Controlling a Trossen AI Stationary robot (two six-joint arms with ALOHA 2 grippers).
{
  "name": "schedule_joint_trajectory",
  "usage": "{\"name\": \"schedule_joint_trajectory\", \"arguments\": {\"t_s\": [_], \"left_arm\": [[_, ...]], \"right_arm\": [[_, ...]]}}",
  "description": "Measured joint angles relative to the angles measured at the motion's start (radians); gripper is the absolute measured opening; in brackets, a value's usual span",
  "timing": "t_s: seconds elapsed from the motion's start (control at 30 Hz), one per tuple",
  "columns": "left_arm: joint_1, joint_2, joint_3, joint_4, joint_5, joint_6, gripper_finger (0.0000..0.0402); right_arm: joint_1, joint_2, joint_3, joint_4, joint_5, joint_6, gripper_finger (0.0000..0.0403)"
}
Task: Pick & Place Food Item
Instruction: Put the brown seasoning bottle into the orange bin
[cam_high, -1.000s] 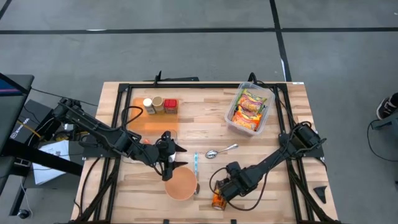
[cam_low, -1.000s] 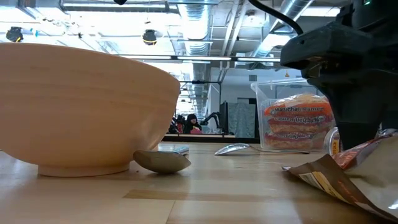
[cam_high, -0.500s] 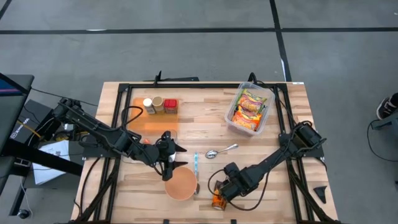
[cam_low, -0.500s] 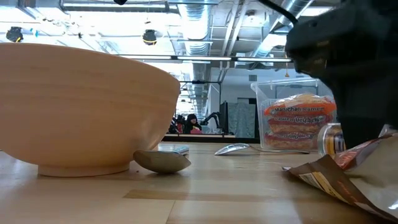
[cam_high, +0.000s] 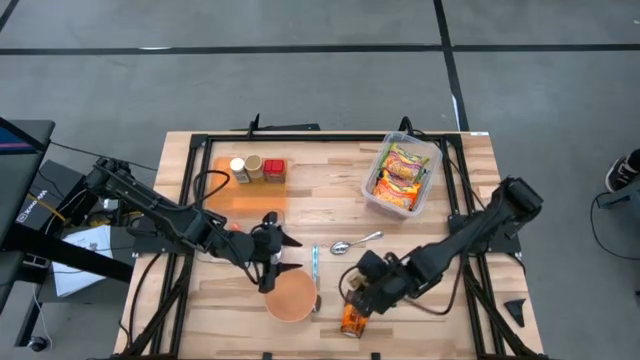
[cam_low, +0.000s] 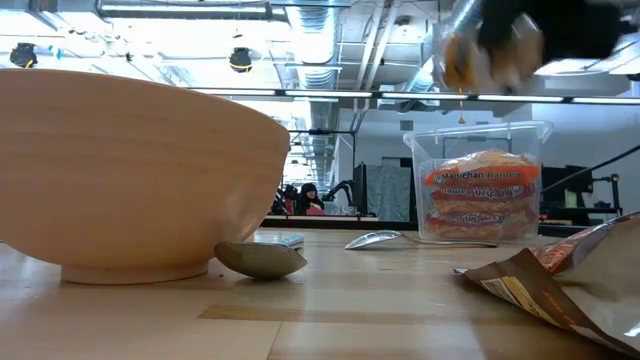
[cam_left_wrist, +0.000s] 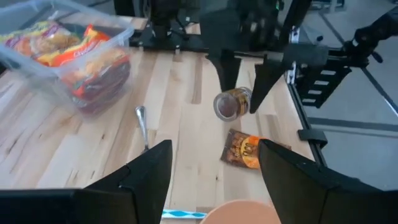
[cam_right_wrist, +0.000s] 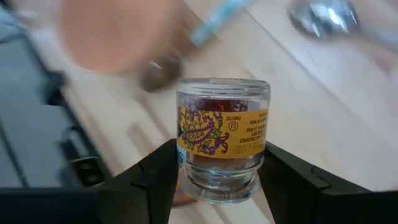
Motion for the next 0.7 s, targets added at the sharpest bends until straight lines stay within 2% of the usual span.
{"name": "schedule_joint_trajectory", "arguments": {"t_s": [0.07,0.2,0.37,0.47,0.7], "left_arm": [[0.007,0.0,0.0,0.024,0.008,0.029,0.0232],[0.036,0.006,0.0,0.077,0.104,0.089,0.0235],[0.079,0.039,0.0,0.175,0.249,0.09,0.0259],[0.095,0.065,0.001,0.217,0.312,0.065,0.0278],[0.106,0.115,0.001,0.284,0.336,0.041,0.0303]], "right_arm": [[-0.013,-0.03,0.0,0.043,0.007,-0.086,0.0197],[-0.048,-0.068,0.0,0.157,0.008,-0.24,0.0184],[-0.093,-0.089,0.001,0.255,0.004,-0.334,0.0187],[-0.114,-0.087,0.008,0.256,-0.002,-0.363,0.0192],[-0.136,-0.087,0.027,0.312,-0.028,-0.427,0.0188]]}}
